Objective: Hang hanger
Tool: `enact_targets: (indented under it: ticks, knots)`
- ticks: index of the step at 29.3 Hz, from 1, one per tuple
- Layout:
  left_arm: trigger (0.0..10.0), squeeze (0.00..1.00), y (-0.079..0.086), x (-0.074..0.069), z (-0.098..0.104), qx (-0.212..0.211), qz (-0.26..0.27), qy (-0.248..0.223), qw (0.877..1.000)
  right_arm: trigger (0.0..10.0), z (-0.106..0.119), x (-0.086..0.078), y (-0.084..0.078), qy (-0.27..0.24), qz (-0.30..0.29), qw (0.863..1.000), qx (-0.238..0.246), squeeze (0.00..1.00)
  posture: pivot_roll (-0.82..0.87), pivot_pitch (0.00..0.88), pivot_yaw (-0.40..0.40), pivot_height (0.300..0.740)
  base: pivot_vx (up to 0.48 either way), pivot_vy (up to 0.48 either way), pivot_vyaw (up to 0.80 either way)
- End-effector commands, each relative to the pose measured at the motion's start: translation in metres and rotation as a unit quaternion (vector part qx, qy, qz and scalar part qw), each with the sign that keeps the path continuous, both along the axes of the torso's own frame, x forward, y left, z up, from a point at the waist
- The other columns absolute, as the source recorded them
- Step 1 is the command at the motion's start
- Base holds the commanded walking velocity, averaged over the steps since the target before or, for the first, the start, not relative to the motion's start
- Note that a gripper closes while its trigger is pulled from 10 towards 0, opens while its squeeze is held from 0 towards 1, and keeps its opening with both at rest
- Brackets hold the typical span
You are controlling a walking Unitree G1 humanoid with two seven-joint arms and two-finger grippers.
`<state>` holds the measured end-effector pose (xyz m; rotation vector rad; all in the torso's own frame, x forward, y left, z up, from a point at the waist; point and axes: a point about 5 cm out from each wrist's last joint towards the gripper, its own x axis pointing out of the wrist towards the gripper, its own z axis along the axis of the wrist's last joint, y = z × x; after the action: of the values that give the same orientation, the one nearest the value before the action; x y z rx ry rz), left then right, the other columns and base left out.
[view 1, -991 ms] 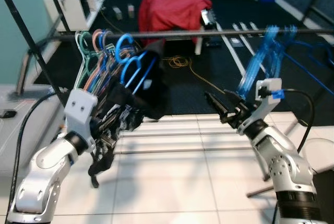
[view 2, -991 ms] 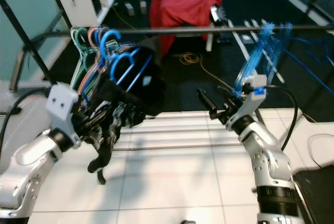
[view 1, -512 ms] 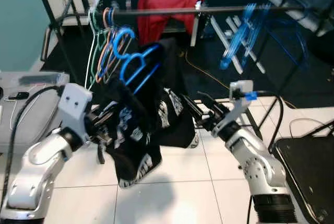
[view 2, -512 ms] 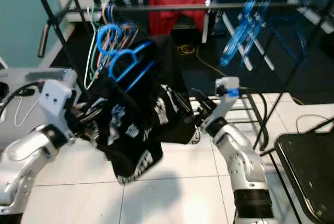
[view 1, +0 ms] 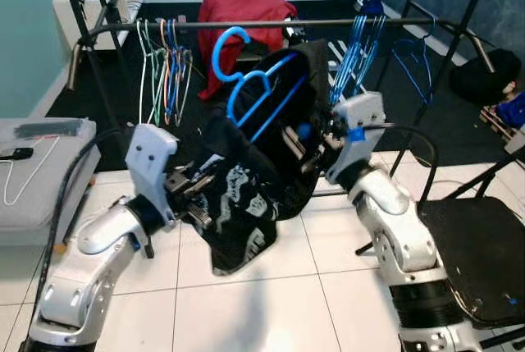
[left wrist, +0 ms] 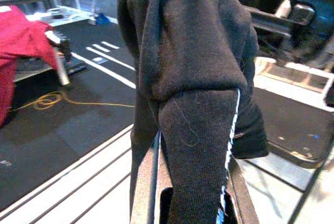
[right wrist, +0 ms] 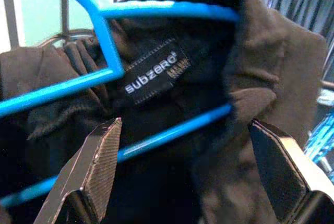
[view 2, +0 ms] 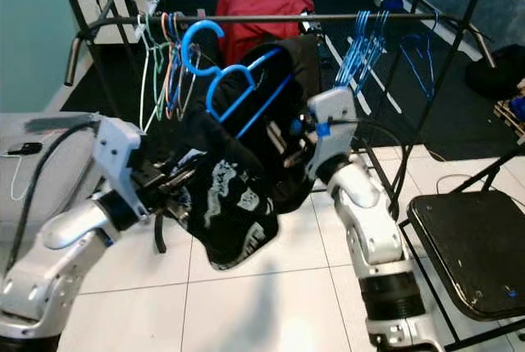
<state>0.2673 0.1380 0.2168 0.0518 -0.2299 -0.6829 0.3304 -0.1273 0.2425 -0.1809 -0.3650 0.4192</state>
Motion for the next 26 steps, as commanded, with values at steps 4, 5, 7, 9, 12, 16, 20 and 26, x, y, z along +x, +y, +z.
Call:
enact_targets:
  ticks: [4,5,7,9,12,16,20,26]
  knots:
    - [10.0,0.0,-0.009,-0.005,0.011,-0.013,-0.017,-0.022,1.0,10.0,0.014,-0.001,0.002,-0.045,-0.035,0.997,-0.048,0.0,-0.09,0.087,-0.023,0.74,0.0,0.0,0.0]
    - [10.0,0.0,-0.009,-0.005,0.011,-0.013,-0.017,-0.022,1.0,10.0,0.014,-0.001,0.002,-0.045,-0.035,0.997,-0.048,0.0,-0.09,0.087,-0.023,0.74,0.0,0.0,0.0]
    - [10.0,0.0,-0.011,-0.005,0.01,-0.013,-0.02,-0.02,1.0,10.0,0.017,-0.001,0.0,-0.054,-0.048,0.996,-0.06,0.0,-0.09,0.087,-0.023,0.74,0.0,0.0,0.0]
    - [10.0,0.0,-0.013,-0.006,0.01,-0.013,-0.026,-0.018,0.999,10.0,0.019,0.0,-0.004,-0.062,-0.068,0.993,-0.07,0.0,-0.09,0.087,-0.023,0.74,0.0,0.0,0.0]
    - [10.0,0.0,-0.014,-0.006,0.01,-0.013,-0.029,-0.018,0.999,10.0,0.021,0.002,-0.009,-0.069,-0.087,0.991,-0.078,0.0,-0.09,0.087,-0.023,0.74,0.0,0.0,0.0]
    - [10.0,0.0,-0.014,-0.006,0.008,-0.011,-0.03,-0.015,0.999,10.0,0.025,0.003,-0.017,-0.085,-0.113,0.986,-0.088,0.0,-0.09,0.077,-0.023,0.74,0.0,0.0,0.0]
    - [10.0,0.0,-0.015,-0.006,0.006,-0.009,-0.029,-0.009,0.999,10.0,0.025,0.005,-0.02,-0.093,-0.134,0.981,-0.109,0.0,-0.09,0.079,-0.024,0.74,0.0,0.0,0.0]
    - [10.0,0.0,-0.012,-0.006,0.004,-0.006,-0.022,-0.004,1.0,2.9,0.025,0.011,-0.035,-0.103,-0.198,0.966,-0.128,0.0,-0.09,0.087,-0.028,0.74,0.0,0.0,0.0]
